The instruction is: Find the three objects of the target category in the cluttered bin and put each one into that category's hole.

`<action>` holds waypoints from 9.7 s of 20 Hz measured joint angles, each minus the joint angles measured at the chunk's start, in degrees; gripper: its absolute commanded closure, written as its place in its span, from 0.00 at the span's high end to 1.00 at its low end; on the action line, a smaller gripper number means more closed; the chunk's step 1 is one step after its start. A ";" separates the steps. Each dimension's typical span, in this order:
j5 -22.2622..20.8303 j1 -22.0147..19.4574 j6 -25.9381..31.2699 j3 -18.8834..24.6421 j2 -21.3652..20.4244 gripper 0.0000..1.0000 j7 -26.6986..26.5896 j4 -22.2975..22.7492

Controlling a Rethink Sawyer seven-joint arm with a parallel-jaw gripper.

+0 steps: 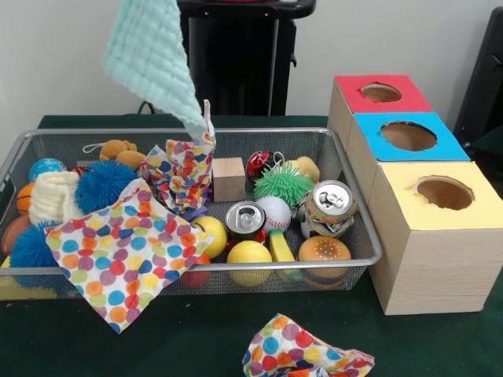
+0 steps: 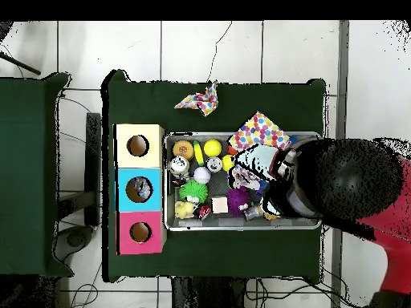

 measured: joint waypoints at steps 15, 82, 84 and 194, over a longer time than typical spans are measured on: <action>0.27 -4.31 -0.11 0.98 -0.95 0.00 0.00 0.02; -6.88 -6.68 -21.11 5.77 -6.44 1.00 -1.22 19.99; -6.92 -6.67 -21.21 5.77 -6.28 1.00 -1.22 20.99; -6.62 20.32 -44.16 -18.60 18.16 1.00 -0.57 16.09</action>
